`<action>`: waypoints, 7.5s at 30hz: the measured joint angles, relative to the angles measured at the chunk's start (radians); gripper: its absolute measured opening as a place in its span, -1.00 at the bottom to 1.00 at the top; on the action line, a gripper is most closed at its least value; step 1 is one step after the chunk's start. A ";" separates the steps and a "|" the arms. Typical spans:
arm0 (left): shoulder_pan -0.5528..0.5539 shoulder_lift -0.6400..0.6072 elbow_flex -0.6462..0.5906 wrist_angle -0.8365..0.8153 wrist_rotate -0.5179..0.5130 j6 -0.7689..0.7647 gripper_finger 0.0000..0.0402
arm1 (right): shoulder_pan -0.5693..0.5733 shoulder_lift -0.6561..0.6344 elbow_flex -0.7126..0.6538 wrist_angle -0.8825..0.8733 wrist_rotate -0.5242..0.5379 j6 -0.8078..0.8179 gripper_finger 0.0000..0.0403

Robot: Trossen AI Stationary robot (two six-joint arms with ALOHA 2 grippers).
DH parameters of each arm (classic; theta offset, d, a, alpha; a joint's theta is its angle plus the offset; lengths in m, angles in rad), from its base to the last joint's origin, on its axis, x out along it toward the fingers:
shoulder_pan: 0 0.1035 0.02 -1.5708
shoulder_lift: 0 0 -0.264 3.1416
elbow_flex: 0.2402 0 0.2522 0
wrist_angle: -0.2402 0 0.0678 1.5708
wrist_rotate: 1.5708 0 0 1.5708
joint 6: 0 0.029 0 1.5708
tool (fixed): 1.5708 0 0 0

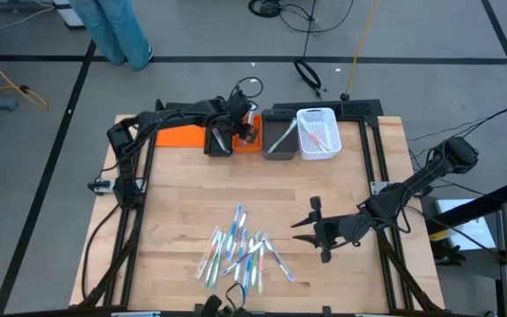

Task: Pick & Place Toothbrushes
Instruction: Put the blue toothbrush into the orange basket

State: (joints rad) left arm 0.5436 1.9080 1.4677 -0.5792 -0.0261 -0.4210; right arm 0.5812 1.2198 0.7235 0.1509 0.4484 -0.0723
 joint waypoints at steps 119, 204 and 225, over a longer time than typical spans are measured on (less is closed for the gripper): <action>-1.055 -0.202 -0.240 0.391 -0.666 -0.254 -0.96 | -0.011 0.045 -0.029 0.207 -0.008 0.140 -0.34; -1.067 -0.193 -0.241 0.416 -0.660 -0.148 -0.15 | -0.311 0.173 -0.029 0.732 -0.474 0.097 -0.95; -1.059 -0.228 -0.241 0.392 -0.851 -0.096 -0.15 | -0.314 -0.069 -0.029 0.570 -0.179 -0.004 -0.95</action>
State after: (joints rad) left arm -0.5152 1.6802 1.2266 -0.1875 -0.8776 -0.5168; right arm 0.2676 1.1512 0.6945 0.7208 0.2694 -0.0762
